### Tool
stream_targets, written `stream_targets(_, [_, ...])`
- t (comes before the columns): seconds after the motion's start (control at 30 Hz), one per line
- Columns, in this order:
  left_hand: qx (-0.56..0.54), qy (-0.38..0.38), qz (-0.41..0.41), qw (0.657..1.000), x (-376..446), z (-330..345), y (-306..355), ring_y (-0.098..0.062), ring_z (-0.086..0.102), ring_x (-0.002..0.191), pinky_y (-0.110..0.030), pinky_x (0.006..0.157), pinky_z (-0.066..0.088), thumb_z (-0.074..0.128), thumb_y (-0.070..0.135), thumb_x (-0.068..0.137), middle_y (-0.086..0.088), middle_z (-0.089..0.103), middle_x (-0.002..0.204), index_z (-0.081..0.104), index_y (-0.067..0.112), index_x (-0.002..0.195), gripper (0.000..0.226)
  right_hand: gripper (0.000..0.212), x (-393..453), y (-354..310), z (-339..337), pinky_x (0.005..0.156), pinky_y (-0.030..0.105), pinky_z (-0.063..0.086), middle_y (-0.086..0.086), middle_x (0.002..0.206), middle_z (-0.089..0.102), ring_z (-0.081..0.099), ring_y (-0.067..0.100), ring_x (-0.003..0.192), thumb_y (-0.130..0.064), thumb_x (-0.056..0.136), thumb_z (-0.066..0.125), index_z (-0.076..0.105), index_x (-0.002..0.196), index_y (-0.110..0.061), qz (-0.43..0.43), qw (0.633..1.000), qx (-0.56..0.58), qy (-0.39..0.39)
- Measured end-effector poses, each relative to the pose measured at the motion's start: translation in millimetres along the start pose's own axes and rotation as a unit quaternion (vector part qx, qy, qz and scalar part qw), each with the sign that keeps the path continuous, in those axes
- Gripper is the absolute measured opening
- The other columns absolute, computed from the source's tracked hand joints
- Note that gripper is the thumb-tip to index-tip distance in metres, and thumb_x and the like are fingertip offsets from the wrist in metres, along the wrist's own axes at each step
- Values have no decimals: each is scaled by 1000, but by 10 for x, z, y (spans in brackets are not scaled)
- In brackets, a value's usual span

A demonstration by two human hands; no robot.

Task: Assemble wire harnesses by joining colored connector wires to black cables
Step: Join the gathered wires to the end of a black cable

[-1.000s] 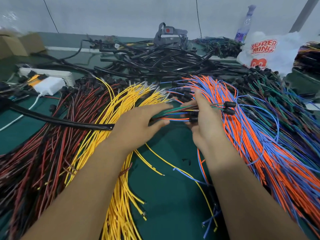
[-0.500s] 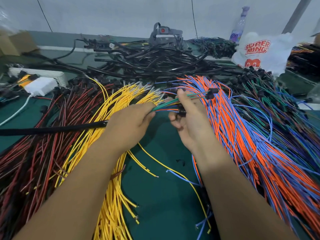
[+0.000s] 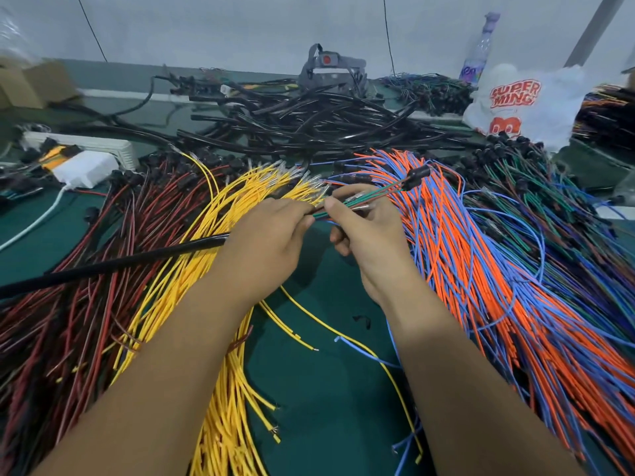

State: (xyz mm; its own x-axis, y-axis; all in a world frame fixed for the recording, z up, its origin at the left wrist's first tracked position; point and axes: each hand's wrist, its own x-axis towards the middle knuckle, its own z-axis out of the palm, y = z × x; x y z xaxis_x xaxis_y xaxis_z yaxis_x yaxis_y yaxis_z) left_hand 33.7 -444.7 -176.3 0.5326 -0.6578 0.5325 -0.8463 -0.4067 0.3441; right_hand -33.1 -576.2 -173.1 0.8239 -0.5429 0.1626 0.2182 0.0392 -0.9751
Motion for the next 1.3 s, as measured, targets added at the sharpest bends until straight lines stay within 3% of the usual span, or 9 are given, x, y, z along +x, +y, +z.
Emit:
stream_targets(0.17, [-18,-1,-32,999,-12,-30,20,-21,51,106,-33,84,38,53,26,97,-1,63,111,54,19,133,37,14,20,-30,-99,46,19,34,0,72,57,48,11,51,-2,89,62,63,90,-16,40,997,62,0])
stream_targets(0.33, [110,-46,-57,991,-20,-131,-91,-21,57,88,-35,65,44,34,48,96,6,65,94,60,25,111,38,28,48,-34,-127,50,19,38,2,71,57,49,13,55,12,87,52,58,82,-14,17,990,141,1])
stream_targets(0.6, [108,-43,-16,993,-25,-85,-29,-17,52,67,-32,51,38,28,50,93,8,59,76,59,25,105,42,24,17,23,-76,50,19,40,2,75,58,53,9,56,7,88,56,60,89,-16,-34,997,13,-70])
stream_targets(0.7, [59,-36,-27,997,-36,-56,-14,-7,44,54,-27,45,28,35,50,93,13,48,60,59,34,101,30,32,-14,16,-44,48,17,38,-4,75,60,52,6,58,8,87,55,63,85,-22,-35,994,-10,-102])
stream_targets(0.77, [-3,-24,-62,998,-26,-35,-35,-2,49,58,-27,46,30,44,48,94,13,55,64,59,38,101,19,33,-29,8,-36,50,18,38,-4,81,61,52,8,63,6,87,57,66,90,-26,-31,994,-19,-103])
stream_targets(0.93, [-22,11,-116,993,3,5,-40,-14,57,70,-34,56,47,54,41,94,8,66,75,68,33,97,16,14,-30,8,-17,65,16,42,-3,94,67,57,10,83,-15,91,65,69,98,-26,-26,1000,-13,13])
stream_targets(1.03, [-18,15,-149,989,12,5,-77,-16,59,75,-34,60,48,53,42,94,10,67,79,67,35,96,16,15,-13,-23,-44,65,9,42,-9,84,67,57,3,78,-10,91,64,69,86,-24,-57,995,36,78])
stream_targets(1.13, [-59,19,-186,981,37,-3,-114,-12,54,62,-31,55,41,52,43,95,12,62,67,61,34,78,21,17,-6,-33,-44,63,15,41,-14,80,67,55,1,71,-11,93,61,68,83,-23,-57,994,61,73])
stream_targets(1.3, [-216,53,-223,949,74,-54,-148,-5,51,54,-40,68,48,56,36,94,13,62,62,64,33,78,19,19,-3,-44,-19,58,19,45,3,91,68,61,12,72,-16,100,51,66,88,-13,-50,993,96,52])
